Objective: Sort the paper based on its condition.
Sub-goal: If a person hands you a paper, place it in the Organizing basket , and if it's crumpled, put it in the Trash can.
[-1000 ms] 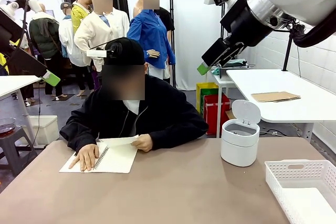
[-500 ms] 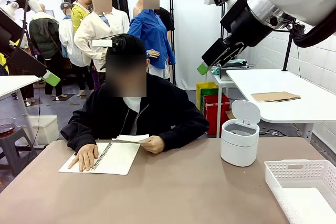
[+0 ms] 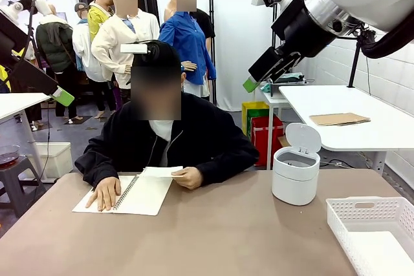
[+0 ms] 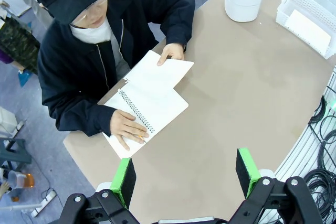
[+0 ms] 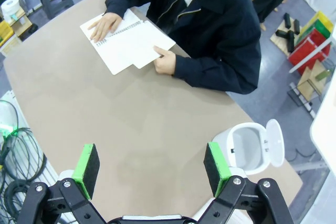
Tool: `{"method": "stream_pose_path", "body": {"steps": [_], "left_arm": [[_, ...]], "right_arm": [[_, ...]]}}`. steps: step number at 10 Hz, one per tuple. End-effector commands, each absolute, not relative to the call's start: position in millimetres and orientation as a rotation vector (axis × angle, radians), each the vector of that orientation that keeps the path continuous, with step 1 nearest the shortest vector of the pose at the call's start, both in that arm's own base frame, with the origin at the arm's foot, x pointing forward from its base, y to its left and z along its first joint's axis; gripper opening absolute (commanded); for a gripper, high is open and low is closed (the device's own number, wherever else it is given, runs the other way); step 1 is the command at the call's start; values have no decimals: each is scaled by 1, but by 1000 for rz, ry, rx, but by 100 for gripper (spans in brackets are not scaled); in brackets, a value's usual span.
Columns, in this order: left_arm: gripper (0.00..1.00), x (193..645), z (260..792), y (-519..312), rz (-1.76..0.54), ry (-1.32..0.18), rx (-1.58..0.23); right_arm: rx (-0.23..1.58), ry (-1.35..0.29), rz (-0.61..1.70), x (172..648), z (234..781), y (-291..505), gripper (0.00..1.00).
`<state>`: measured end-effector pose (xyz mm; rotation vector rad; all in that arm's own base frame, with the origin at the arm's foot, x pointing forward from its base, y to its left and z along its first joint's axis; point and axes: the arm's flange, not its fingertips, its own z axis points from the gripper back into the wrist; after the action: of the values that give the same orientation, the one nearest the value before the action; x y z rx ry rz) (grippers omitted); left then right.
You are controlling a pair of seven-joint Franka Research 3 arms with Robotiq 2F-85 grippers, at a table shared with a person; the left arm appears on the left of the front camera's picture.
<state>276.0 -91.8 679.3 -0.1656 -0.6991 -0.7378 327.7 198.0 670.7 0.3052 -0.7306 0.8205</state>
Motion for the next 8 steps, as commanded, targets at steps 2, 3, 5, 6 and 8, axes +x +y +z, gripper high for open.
{"method": "stream_pose_path", "body": {"steps": [2, 3, 5, 6, 8], "left_arm": [[100, 275, 679, -91, -739, -698, -164], [100, 275, 679, -91, -739, -698, -164], [100, 275, 679, -91, -739, -698, -164], [100, 275, 679, -91, -739, -698, -164], [100, 275, 679, -91, -739, -698, -164]], "right_arm": [[306, -728, 821, 330, 671, 199, 100], [306, -728, 821, 330, 671, 199, 100], [306, -728, 821, 330, 671, 199, 100], [306, -728, 821, 330, 671, 199, 100], [306, -728, 821, 330, 671, 199, 100]]}}
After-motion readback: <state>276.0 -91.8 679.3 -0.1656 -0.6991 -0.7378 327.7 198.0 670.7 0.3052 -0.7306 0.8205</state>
